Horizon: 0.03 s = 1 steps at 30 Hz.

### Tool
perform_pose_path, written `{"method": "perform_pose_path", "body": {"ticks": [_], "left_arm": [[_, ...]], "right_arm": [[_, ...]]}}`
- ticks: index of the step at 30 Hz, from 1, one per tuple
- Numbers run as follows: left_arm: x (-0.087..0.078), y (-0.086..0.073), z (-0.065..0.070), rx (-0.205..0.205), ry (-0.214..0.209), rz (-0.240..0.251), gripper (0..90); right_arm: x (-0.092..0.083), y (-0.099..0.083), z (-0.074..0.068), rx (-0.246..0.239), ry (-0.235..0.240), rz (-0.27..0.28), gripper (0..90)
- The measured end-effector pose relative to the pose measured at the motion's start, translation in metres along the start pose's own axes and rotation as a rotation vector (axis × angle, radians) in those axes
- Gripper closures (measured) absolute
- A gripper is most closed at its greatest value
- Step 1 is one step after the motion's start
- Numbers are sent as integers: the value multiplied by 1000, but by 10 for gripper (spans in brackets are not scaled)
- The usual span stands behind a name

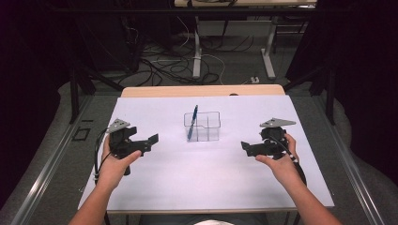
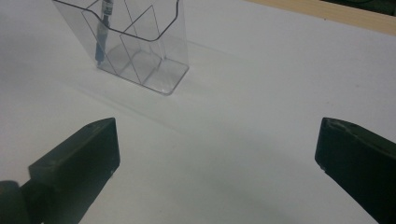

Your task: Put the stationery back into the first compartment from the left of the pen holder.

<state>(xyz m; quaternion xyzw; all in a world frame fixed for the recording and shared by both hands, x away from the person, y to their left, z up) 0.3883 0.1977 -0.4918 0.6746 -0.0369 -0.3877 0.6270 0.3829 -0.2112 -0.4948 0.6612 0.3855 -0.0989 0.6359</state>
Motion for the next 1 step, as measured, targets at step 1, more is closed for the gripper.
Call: {"method": "perform_pose_path", "body": {"ticks": [1], "left_arm": [[-1, -1, -2, -7, 5, 0, 1]], "right_arm": [[0, -1, 0, 9, -1, -4, 0]]}}
Point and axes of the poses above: each handheld gripper's, and its own axes: x roughly forward along the jaws, y roughly out of its top, z roughly to its right, the point moved 5 cm from there along x, roughly forward along the jaws, and after that the axes turned 10 degrees about x, right-handed, at the moved point
